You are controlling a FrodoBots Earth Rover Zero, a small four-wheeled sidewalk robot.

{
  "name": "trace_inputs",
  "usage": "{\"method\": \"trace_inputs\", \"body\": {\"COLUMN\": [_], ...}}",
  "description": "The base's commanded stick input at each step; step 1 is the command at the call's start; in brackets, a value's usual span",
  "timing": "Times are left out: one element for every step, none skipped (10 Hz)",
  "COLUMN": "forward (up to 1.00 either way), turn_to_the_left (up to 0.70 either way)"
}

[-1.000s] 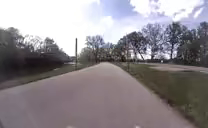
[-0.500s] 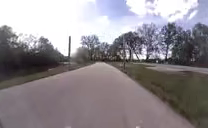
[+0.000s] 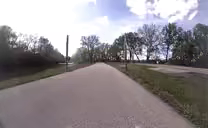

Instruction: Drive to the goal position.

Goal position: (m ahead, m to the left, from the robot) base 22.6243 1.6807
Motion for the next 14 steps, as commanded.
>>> {"method": "trace_inputs", "body": {"forward": [1.0,1.0,1.0,1.0,1.0,1.0,1.0,1.0,1.0,1.0,1.0,1.0,1.0,1.0], "turn_to_the_left": [0.0,0.0,0.0,0.0,0.0,0.0,0.0,0.0,0.0,-0.05,-0.31,-0.36,-0.04,0.0]}}
